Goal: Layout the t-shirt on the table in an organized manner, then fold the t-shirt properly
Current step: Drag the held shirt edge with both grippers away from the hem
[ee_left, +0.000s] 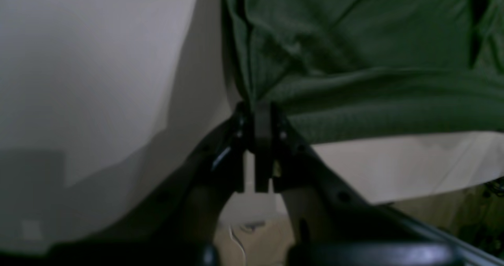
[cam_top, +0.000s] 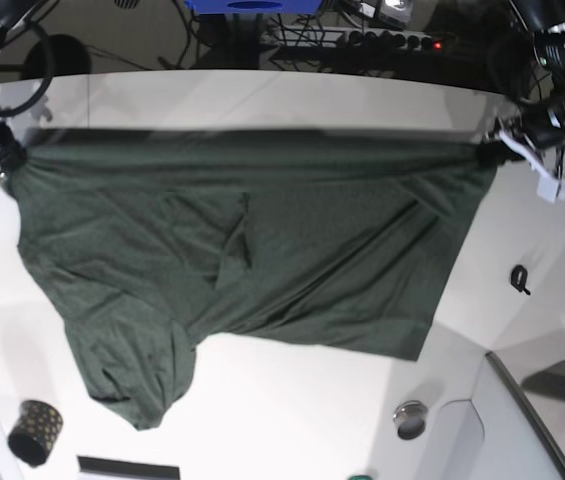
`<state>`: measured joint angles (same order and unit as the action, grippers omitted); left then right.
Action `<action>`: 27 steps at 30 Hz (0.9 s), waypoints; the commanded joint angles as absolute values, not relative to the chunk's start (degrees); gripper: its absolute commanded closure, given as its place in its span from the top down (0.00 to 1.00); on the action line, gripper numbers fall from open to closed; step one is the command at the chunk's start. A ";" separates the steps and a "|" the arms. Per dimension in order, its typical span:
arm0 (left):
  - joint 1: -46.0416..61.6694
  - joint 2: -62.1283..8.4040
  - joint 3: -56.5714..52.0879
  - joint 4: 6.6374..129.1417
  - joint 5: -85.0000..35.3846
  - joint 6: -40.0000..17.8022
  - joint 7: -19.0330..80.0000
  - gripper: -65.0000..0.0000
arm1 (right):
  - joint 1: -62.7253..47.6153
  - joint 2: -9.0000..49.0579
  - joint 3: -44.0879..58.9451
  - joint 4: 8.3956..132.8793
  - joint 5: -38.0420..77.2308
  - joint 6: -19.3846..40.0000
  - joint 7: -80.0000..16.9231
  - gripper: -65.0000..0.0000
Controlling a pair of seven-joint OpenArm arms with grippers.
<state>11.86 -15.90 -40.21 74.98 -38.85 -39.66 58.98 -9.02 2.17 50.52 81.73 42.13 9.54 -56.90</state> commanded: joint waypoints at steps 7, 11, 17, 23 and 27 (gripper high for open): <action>15.16 -17.54 -36.35 76.00 -39.96 -40.00 52.79 0.00 | -11.21 2.95 51.03 82.51 43.12 9.27 -56.04 0.00; 15.25 -17.54 -36.44 76.00 -39.96 -40.00 52.53 0.00 | -13.05 2.95 51.03 82.51 43.12 9.27 -53.93 0.00; 16.48 -17.54 -36.53 76.79 -37.76 -40.00 52.53 0.00 | -15.34 2.86 51.03 82.51 43.30 9.27 -52.35 0.00; 17.45 -15.78 -36.97 77.41 -31.87 -40.00 52.35 0.00 | -16.13 1.98 51.03 81.36 43.12 9.63 -52.00 0.00; 17.45 -15.60 -36.97 77.23 -31.87 -40.00 52.35 0.00 | -16.31 1.80 51.03 81.19 43.12 9.71 -52.00 0.00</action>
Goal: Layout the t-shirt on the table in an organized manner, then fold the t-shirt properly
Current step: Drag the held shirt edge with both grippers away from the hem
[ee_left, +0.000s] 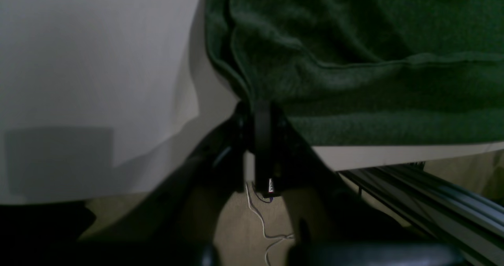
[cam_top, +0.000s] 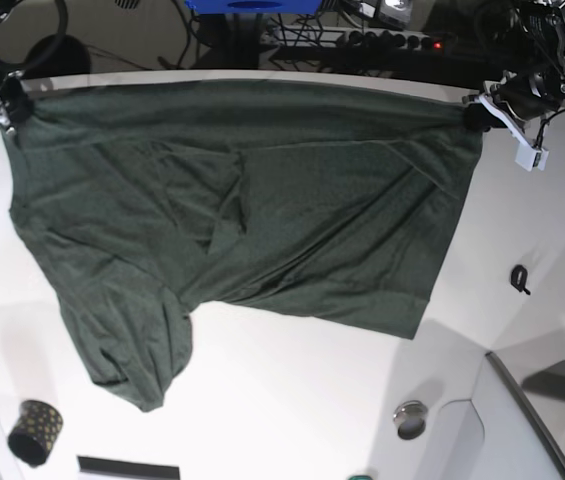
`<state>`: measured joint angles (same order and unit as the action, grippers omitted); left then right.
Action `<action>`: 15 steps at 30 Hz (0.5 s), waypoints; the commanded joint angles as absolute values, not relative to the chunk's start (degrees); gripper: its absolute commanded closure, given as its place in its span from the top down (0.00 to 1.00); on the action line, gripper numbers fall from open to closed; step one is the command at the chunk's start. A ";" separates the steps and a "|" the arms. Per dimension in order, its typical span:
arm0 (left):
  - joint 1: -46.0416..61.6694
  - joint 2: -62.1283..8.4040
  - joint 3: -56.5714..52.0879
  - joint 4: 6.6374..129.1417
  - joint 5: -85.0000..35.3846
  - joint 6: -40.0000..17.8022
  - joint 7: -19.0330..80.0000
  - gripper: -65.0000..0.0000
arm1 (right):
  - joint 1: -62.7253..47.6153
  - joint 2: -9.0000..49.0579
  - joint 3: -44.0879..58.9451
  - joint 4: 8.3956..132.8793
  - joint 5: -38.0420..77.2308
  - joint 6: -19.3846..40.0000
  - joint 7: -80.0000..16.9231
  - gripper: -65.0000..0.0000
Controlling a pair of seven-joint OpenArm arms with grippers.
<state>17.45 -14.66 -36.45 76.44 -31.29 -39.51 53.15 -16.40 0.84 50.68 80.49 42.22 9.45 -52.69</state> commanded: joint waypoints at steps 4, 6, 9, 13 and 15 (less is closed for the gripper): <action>17.45 -15.60 -36.97 77.32 -31.87 -40.00 52.35 0.00 | -16.31 1.80 51.03 80.92 43.12 9.71 -52.00 0.00; 17.45 -15.60 -36.97 77.32 -31.87 -40.00 52.35 0.00 | -16.31 1.80 51.03 80.92 43.12 9.71 -51.74 0.00; 17.45 -15.60 -36.97 77.23 -31.87 -40.00 52.35 0.00 | -16.31 1.80 50.86 80.92 43.12 9.63 -50.24 0.00; 17.45 -15.52 -36.97 77.41 -31.87 -40.00 52.35 0.00 | -16.31 1.71 50.95 80.92 43.12 9.36 -50.07 0.00; 17.36 -15.52 -36.88 77.41 -31.87 -40.00 52.35 0.00 | -16.31 1.71 50.95 80.92 43.12 9.36 -49.98 0.00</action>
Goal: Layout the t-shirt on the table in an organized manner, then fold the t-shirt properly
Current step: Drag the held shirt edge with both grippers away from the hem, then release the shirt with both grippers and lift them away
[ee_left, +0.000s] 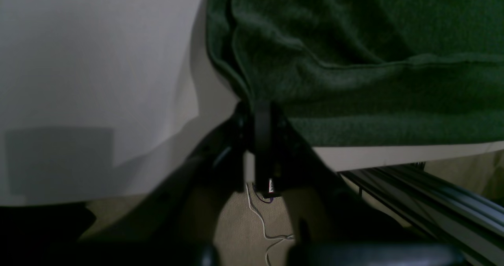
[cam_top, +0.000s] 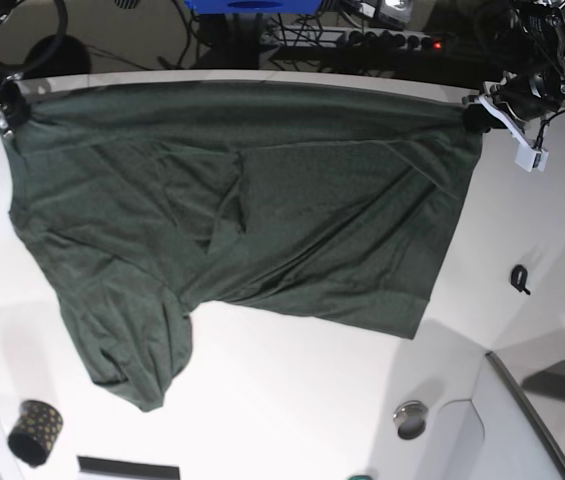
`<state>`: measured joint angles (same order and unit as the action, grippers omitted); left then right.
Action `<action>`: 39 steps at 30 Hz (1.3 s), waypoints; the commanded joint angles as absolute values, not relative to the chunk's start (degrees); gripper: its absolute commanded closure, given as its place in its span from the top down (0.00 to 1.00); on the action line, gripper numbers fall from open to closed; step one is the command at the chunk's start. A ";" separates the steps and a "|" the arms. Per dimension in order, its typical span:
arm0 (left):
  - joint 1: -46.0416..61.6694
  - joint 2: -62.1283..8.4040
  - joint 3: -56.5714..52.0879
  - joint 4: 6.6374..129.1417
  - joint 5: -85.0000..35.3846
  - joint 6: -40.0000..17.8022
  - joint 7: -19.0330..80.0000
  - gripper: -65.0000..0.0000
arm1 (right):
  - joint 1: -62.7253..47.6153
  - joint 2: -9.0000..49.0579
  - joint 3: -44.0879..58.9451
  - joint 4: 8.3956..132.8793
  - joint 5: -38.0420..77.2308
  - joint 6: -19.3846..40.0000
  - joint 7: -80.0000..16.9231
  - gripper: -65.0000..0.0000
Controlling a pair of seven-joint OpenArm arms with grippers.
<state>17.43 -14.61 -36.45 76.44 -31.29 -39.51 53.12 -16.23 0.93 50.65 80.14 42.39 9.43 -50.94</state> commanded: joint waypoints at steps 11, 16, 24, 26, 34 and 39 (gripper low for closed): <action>17.19 -15.52 -36.79 77.41 -31.87 -40.00 52.35 0.00 | -16.92 0.48 51.12 81.27 43.12 9.27 -49.80 0.05; 17.01 -15.52 -36.62 77.41 -31.87 -40.00 52.62 0.00 | -17.01 -0.31 51.03 81.54 43.21 9.27 -49.71 0.31; 17.10 -15.52 -37.05 77.49 -31.96 -40.00 52.53 0.69 | -17.01 -0.40 51.12 81.54 43.30 9.27 -49.71 0.56; 17.19 -15.52 -37.05 77.41 -31.96 -40.00 52.53 0.78 | -17.10 -0.40 52.26 81.54 43.30 9.27 -49.71 0.65; 17.01 -15.87 -46.64 77.41 -31.78 -40.00 52.53 0.85 | -17.19 -0.22 57.98 84.97 43.12 9.27 -49.80 0.71; 15.69 -18.33 -50.07 77.32 -31.78 -40.00 52.44 0.85 | -16.40 1.19 56.31 89.54 40.75 9.45 -49.63 0.71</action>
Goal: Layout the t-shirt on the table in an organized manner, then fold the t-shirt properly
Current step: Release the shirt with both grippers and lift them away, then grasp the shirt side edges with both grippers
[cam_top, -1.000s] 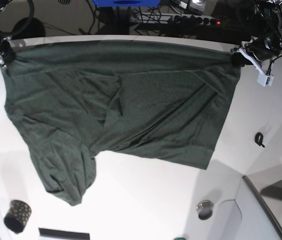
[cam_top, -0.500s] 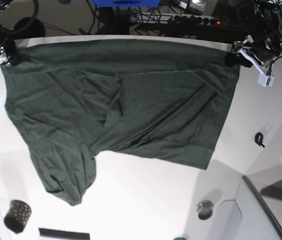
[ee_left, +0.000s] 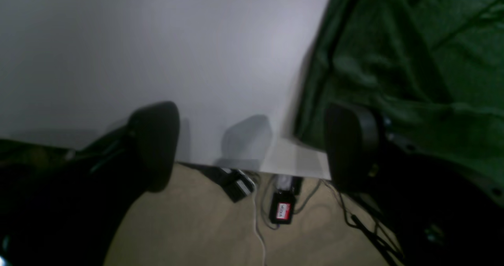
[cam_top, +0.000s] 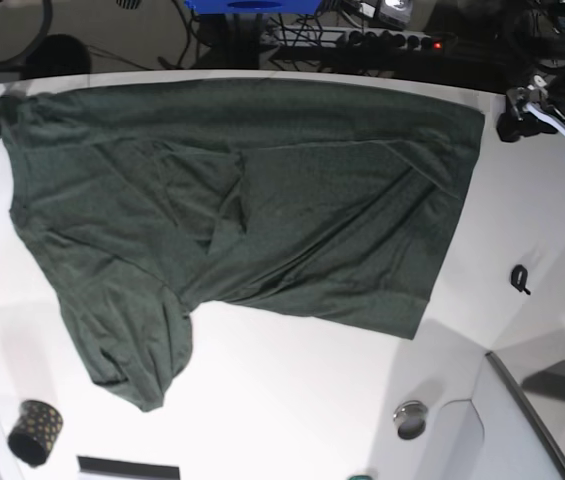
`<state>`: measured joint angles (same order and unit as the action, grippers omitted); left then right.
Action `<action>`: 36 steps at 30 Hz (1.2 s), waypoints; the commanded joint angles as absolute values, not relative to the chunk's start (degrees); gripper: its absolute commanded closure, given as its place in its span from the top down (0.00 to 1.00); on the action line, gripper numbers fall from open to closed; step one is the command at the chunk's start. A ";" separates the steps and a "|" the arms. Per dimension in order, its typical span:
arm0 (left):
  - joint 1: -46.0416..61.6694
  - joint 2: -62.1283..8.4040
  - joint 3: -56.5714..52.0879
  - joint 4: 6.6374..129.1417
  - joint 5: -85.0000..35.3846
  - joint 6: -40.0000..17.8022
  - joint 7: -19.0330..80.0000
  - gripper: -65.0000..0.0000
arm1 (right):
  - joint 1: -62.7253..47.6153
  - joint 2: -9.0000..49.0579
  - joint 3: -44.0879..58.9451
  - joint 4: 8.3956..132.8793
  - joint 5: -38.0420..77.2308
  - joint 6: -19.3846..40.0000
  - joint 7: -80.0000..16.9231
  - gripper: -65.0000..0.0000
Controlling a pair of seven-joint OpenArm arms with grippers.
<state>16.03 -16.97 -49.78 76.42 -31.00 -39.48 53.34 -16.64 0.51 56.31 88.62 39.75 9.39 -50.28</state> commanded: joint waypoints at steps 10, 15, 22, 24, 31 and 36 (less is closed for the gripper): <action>10.77 -18.77 -42.24 83.30 -31.78 -40.00 52.62 0.66 | 0.13 18.95 28.44 72.92 28.79 17.19 -36.44 0.71; 6.29 -16.66 -33.71 84.00 -31.78 -38.64 52.53 0.00 | 14.64 23.16 17.63 53.85 27.74 17.89 -30.29 0.71; 5.23 -15.52 -29.58 83.82 -31.78 -33.54 52.44 0.00 | 26.51 23.43 5.49 32.66 27.74 22.20 -21.05 0.70; 5.58 -15.78 -29.67 83.82 -31.78 -33.54 52.44 0.00 | 28.00 23.25 3.12 29.14 27.74 22.46 -19.12 0.70; 6.37 -16.04 -31.43 82.77 -31.78 -33.54 52.44 0.00 | 28.44 22.55 0.75 26.59 27.74 22.29 -16.31 0.70; 6.37 -16.04 -31.60 80.40 -31.78 -33.54 52.35 0.00 | 28.35 22.20 0.66 26.51 27.74 22.29 -16.40 0.43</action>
<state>6.94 -15.11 -31.42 79.57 -30.70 -33.21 53.34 26.76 20.97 0.62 25.85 27.05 21.91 -17.52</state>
